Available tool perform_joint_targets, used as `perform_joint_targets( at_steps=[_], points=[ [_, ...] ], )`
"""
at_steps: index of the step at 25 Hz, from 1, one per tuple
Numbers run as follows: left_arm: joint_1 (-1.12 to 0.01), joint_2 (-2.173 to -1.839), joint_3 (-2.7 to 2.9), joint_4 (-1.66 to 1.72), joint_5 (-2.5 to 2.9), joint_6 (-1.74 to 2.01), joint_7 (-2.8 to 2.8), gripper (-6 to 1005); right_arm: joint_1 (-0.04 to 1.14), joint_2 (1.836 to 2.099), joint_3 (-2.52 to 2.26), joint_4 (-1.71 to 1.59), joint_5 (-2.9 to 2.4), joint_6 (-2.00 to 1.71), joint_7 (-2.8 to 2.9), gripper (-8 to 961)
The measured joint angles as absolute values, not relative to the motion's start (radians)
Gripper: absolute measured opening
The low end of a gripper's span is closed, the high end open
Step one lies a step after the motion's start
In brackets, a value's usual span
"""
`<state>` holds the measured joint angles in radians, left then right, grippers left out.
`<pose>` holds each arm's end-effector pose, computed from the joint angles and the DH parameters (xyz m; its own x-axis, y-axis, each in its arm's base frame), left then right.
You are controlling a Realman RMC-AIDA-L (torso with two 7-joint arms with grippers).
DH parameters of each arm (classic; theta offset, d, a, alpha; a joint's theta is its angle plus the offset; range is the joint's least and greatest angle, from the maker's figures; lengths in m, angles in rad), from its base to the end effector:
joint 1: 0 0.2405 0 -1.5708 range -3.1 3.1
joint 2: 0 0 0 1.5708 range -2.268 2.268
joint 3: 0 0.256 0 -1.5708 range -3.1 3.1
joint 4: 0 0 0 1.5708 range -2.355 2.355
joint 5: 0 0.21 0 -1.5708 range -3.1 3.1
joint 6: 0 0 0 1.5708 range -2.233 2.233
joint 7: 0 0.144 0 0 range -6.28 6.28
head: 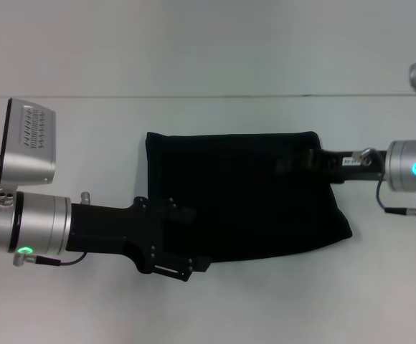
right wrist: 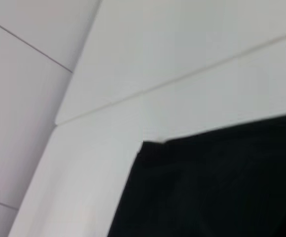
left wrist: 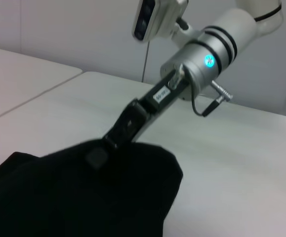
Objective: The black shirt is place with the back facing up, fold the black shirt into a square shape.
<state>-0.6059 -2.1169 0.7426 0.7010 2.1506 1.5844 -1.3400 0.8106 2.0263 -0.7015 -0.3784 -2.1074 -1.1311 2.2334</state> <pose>-0.2367 0.3328 -0.0245 0.9020 0.2424 0.3572 0.2883 -0.9542 -0.0803 0.2367 0.4090 -0.0325 0.2254 -0.8591 -0.4595 -0.9597 -0.2770 0.0471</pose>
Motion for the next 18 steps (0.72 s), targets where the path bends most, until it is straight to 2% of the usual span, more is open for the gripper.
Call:
perform_joint_targets(
  at_steps=[4,13,18],
  points=[
    [-0.606,-2.117,0.739,0.7,2.151,1.575,-1.341,947,0.799,2.015,-0.697,-0.412,-2.088,-1.164,2.231,85],
    [-0.606,-2.117,0.736,0.699,2.148,1.568,-1.366,948,0.788,1.965,-0.682,-0.463,-2.081,-1.252,2.23,85],
    [-0.605,-2.122,0.736,0.698,2.144,1.568,-1.387,948,0.777,1.958,-0.705,-0.457,-2.101,-1.24,2.23,86]
  ],
)
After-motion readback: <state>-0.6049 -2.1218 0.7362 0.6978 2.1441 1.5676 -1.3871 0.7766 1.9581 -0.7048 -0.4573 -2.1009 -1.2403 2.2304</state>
